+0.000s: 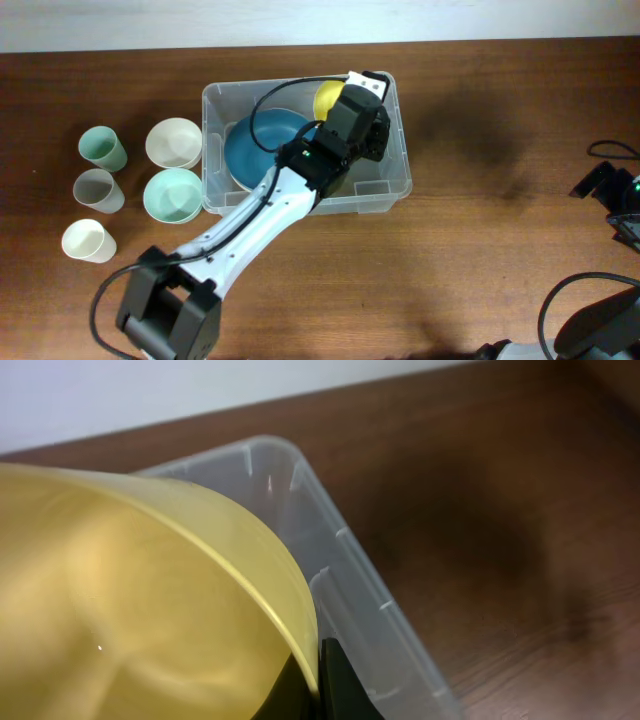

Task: Pack container
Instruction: 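Lift the yellow bowl and carry it right into the bin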

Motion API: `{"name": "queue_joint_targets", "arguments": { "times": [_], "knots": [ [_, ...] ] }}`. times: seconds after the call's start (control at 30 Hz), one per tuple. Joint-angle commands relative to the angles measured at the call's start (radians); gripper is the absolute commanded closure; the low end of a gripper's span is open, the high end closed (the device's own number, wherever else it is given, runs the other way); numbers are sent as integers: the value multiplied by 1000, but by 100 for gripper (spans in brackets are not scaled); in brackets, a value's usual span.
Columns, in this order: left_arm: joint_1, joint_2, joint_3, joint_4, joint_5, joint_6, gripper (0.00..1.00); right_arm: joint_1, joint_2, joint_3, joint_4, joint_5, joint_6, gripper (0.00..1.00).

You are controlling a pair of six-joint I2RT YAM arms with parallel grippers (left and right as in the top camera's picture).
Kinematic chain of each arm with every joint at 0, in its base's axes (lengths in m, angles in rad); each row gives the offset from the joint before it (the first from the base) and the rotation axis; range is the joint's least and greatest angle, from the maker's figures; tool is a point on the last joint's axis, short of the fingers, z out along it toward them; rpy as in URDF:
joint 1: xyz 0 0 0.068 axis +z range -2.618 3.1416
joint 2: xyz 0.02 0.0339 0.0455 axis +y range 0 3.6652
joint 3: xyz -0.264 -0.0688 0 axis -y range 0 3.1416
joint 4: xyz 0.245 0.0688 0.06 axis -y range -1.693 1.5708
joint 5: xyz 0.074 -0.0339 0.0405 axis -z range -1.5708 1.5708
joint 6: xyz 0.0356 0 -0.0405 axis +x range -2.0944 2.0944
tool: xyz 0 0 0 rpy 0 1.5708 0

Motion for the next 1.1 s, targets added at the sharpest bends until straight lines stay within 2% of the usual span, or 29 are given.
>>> {"name": "queue_joint_targets", "arguments": {
  "times": [0.0, 0.23, 1.07],
  "knots": [
    [-1, 32, 15, 3, -21, 56, 99, -3, -18, -1, 2, -3, -3, 1],
    [-14, 84, 15, -26, -18, 150, 99, -3, -18, -1, 3, -3, -3, 1],
    [-15, 214, 15, -50, 31, 149, 99, -3, -18, -1, 3, -3, -3, 1]
  ]
}}
